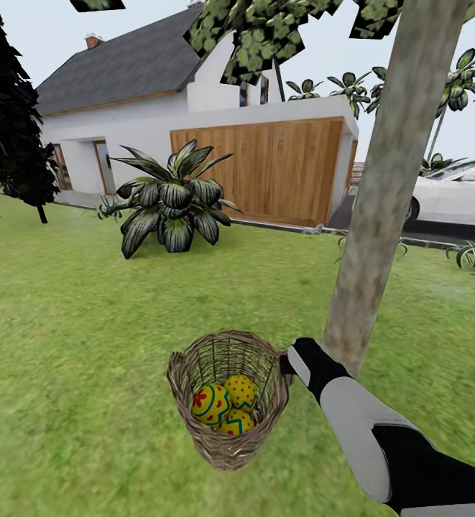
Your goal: Take the three Easter eggs out of the wicker basket on the lawn in the garden, then place them on the lawn next to a single tree (choose any tree) so that all three eggs are next to the same tree and none are left in the basket.
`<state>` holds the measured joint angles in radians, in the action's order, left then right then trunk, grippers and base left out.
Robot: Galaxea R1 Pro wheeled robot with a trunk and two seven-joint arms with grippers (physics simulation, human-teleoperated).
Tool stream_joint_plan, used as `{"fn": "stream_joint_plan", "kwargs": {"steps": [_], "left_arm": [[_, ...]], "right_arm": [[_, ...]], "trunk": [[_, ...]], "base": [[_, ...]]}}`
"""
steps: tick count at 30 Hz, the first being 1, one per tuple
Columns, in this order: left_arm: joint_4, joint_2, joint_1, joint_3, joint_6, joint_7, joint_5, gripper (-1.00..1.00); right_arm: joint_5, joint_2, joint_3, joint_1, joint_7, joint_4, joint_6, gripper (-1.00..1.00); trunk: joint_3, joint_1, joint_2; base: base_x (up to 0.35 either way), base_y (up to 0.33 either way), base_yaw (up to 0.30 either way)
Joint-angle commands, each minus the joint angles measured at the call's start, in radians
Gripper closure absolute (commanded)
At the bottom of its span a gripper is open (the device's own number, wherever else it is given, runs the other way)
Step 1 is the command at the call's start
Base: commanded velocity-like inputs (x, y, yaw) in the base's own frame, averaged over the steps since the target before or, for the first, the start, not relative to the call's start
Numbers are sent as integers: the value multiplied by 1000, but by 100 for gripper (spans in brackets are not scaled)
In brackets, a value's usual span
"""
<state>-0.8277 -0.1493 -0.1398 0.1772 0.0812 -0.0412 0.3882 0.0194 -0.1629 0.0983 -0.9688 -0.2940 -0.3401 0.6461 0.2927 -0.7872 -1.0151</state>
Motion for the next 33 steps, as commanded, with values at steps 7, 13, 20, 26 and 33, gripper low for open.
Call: {"fn": "stream_joint_plan", "kwargs": {"steps": [7, 13, 20, 26, 33], "left_arm": [[-4, 0, 0, 1, -6, -5, 10, -100], [0, 0, 1, 1, -8, -3, 9, -100], [5, 0, 2, 2, -6, -2, 13, -100], [-8, 0, -3, 6, -6, -4, 17, -100], [-41, 0, -6, 5, -6, -6, 18, -100]], "right_arm": [[8, -1, 9, -1, -3, -2, 1, 100], [8, -1, 9, -1, -4, -2, 1, 100], [8, -1, 9, -1, -3, -2, 1, 100], [8, -1, 9, -1, -4, -2, 1, 100], [8, -1, 9, -1, -3, -2, 1, 100]], "trunk": [[10, -12, -22], [29, -35, -64], [51, -61, -113], [67, -81, -148], [86, -104, -190]], "base": [[1, 0, 0], [0, 0, 0], [0, 0, 0], [0, 0, 0], [0, 0, 0]]}}
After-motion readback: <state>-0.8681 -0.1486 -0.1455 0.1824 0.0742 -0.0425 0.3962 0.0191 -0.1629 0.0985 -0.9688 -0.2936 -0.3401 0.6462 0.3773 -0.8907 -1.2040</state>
